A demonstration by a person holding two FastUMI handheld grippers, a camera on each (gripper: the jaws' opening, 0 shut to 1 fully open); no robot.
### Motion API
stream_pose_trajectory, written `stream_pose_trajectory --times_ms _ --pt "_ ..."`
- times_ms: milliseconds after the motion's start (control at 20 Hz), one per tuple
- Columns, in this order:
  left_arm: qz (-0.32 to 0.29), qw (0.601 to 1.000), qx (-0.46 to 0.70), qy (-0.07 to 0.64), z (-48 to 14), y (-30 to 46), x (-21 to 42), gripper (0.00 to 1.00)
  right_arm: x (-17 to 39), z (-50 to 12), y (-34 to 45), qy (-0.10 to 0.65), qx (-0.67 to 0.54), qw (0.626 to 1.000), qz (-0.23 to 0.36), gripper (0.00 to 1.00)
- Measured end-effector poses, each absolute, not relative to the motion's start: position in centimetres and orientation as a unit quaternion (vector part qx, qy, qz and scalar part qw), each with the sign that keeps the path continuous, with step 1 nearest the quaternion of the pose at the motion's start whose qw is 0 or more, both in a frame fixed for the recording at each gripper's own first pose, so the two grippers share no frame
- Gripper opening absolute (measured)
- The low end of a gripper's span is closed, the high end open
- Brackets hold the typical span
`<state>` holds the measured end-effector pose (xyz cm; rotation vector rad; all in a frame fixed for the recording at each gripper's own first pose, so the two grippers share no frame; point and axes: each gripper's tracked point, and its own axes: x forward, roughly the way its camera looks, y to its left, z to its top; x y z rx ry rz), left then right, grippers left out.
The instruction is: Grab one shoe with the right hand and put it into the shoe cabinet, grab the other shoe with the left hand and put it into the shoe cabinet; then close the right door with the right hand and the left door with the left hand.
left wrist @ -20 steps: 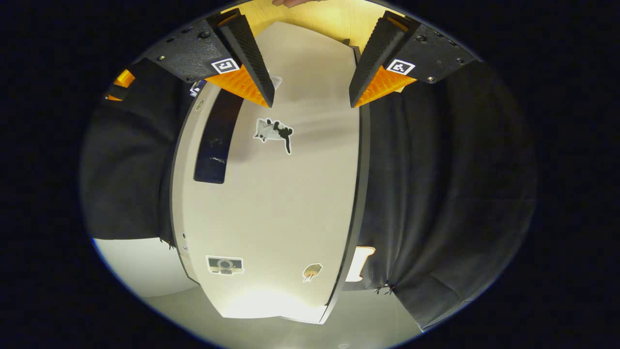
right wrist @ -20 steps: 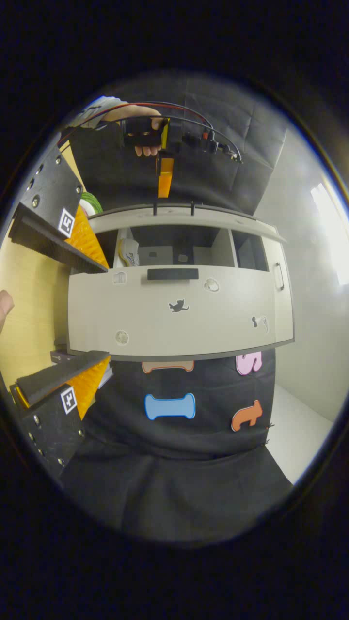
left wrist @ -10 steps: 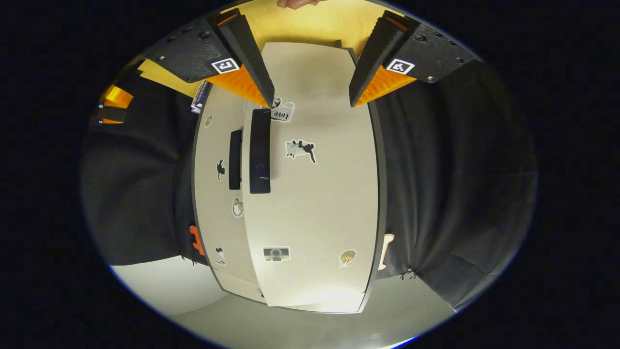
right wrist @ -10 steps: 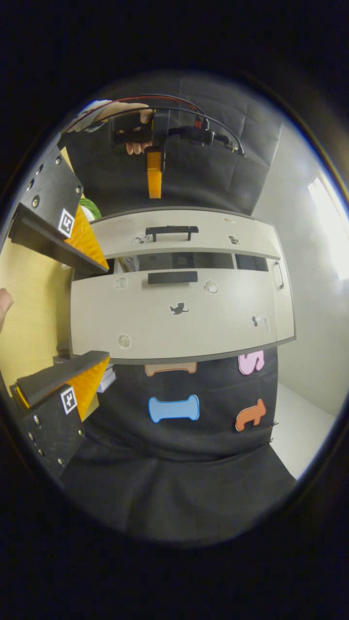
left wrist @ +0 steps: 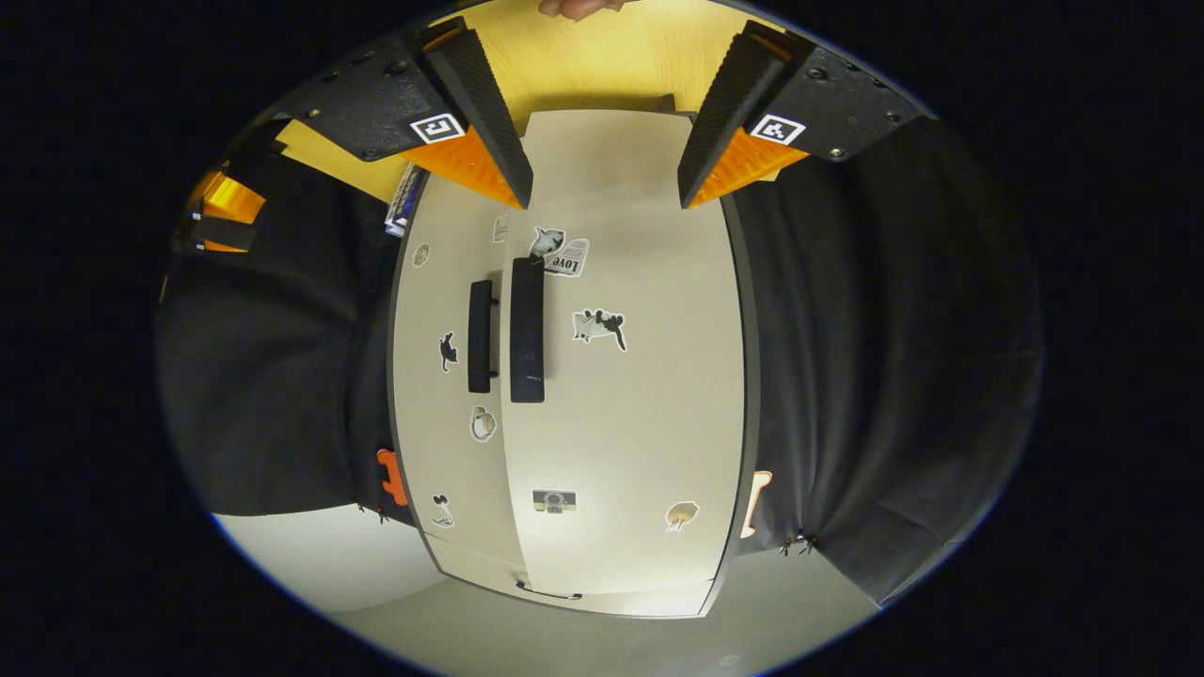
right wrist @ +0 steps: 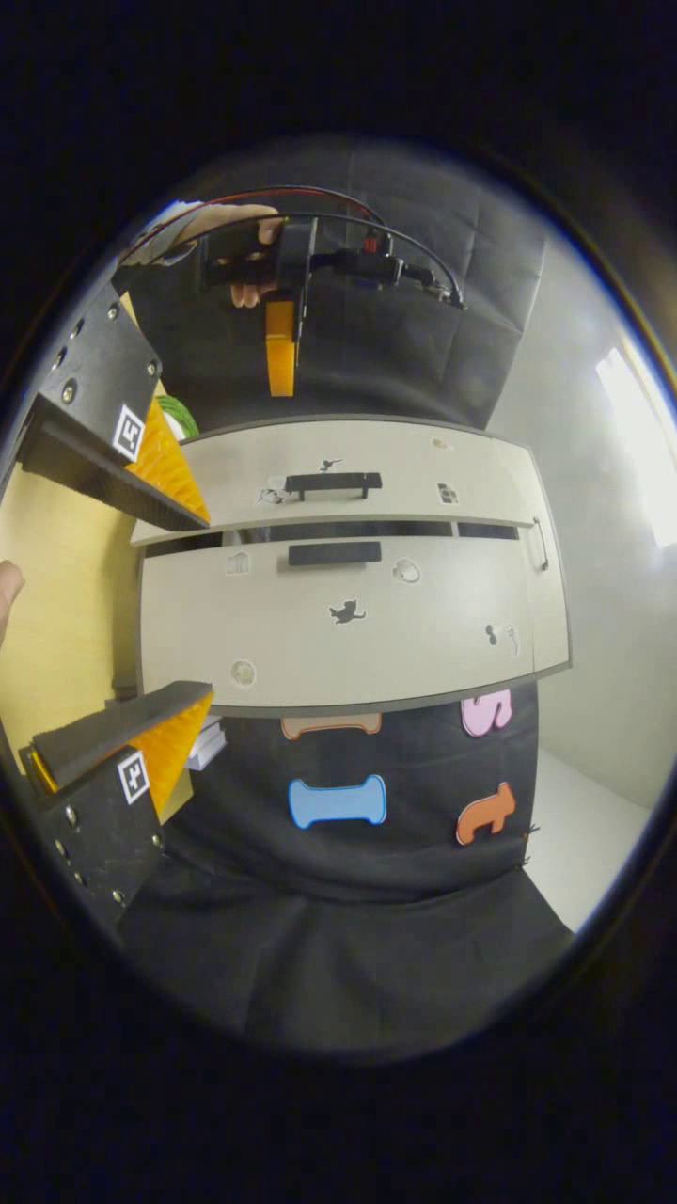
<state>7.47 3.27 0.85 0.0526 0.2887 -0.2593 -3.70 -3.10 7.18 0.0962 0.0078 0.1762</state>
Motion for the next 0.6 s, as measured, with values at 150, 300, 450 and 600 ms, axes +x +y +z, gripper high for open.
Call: stream_pose_trajectory --times_ms 150,300,450,600 --pt "-0.119 0.983 0.03 0.137 0.8 3.7 7.0 0.95 -4.8 8.0 -2.2 -0.007 0.049 0.994 0.093 0.96" --pt "-0.101 0.986 0.038 0.13 0.8 4.7 5.6 0.95 -5.6 7.8 -2.9 -0.003 0.047 0.997 0.062 0.96" --pt "-0.084 0.99 0.039 0.11 1.8 5.3 4.0 0.94 -6.2 8.4 -2.4 -0.003 0.054 0.997 0.054 0.95" --pt "-0.1 0.991 0.023 0.086 2.6 4.4 1.5 0.94 -6.2 8.6 -1.8 -0.005 0.05 0.997 0.059 0.96"
